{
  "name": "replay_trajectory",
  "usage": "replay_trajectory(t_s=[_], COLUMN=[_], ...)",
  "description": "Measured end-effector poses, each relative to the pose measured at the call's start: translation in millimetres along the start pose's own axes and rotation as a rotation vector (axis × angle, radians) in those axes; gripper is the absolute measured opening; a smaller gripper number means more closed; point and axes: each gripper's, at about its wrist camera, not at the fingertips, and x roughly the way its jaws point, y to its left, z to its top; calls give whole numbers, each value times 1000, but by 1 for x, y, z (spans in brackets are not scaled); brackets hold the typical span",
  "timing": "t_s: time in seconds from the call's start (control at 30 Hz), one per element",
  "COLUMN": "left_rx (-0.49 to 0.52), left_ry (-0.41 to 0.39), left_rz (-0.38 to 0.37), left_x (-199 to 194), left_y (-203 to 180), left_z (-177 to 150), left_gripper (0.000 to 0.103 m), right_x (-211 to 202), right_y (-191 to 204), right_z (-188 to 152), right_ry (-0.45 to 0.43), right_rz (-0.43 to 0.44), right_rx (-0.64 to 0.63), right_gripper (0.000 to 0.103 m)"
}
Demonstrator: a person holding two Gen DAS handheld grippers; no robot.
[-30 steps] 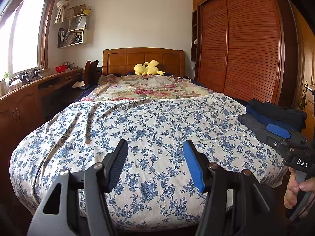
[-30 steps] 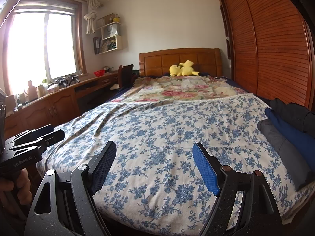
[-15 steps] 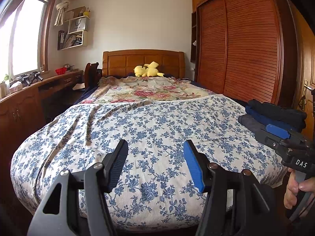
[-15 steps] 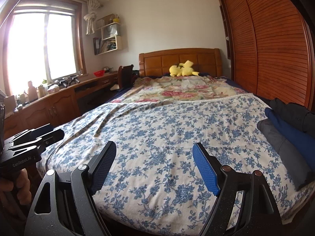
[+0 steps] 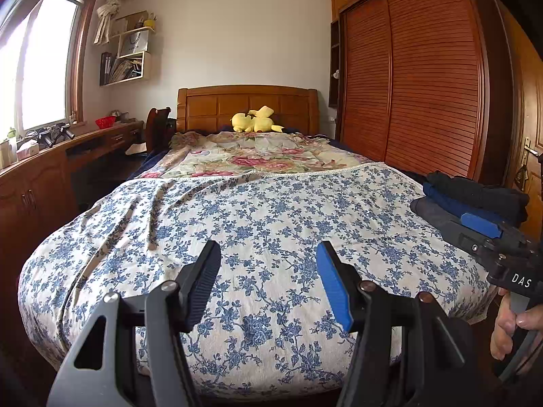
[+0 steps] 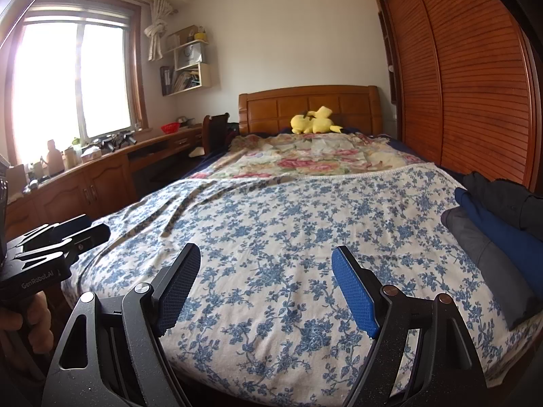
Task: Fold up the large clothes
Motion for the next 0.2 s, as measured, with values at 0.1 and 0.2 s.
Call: replay_trajectory(t_s=[0.1, 0.2], left_rx=[-2, -4], left_ry=[4, 5], left_rz=[-1, -3], left_x=[1, 2], left_y=[0, -1], left_z=[-2, -4], left_gripper=[58, 58], right_x=[0, 0], right_y=[0, 0], right_z=[0, 0], right_ry=[0, 1], right_rz=[-1, 0], right_rx=[-1, 0], right_gripper=[82, 82])
